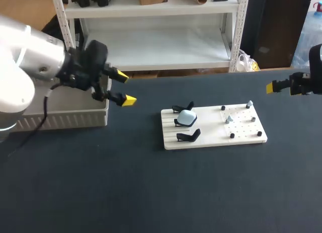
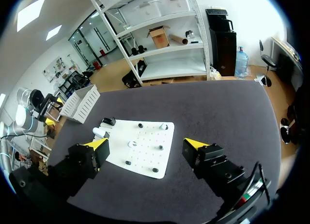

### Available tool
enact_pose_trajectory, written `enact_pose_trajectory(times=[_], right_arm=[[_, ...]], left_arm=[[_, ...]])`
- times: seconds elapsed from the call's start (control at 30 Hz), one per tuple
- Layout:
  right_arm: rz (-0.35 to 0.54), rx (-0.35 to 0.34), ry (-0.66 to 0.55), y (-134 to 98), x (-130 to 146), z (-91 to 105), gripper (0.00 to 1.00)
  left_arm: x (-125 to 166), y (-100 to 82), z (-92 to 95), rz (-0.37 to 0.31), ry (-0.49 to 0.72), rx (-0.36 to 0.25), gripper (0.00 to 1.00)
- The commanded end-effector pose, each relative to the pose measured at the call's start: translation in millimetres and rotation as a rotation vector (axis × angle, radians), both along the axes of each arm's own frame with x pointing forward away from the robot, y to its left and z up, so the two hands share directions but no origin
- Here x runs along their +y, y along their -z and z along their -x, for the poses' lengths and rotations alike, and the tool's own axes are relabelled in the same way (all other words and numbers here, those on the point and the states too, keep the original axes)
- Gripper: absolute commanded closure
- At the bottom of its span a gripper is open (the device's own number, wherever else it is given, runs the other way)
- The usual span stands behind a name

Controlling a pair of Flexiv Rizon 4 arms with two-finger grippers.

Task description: Pick up each earbud case from the left stands, insert the matching earbuds, close the lid, and place the case in the box.

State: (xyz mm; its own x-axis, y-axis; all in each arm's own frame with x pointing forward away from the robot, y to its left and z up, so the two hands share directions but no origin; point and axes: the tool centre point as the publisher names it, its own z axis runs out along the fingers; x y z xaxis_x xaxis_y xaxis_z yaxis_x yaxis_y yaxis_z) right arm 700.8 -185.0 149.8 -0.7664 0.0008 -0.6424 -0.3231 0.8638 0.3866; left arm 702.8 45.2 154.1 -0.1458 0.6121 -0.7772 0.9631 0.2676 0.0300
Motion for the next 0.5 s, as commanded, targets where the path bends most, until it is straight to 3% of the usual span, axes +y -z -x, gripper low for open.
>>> enact_pose_trajectory(times=[0.03,0.27,0.5], right_arm=[[0.001,0.0,-0.001,-0.1,-0.4,0.3,0.0],[0.001,0.0,-0.001,-0.1,-0.4,0.3,0.0],[0.001,0.0,-0.001,-0.1,-0.4,0.3,0.0]], left_arm=[[-16.8,13.3,-10.1,0.004,0.051,-0.003,0.0],[-37.4,27.5,-10.8,0.049,0.105,-0.013,0.0],[-55.5,44.2,-13.6,0.066,0.137,0.02,0.0]])
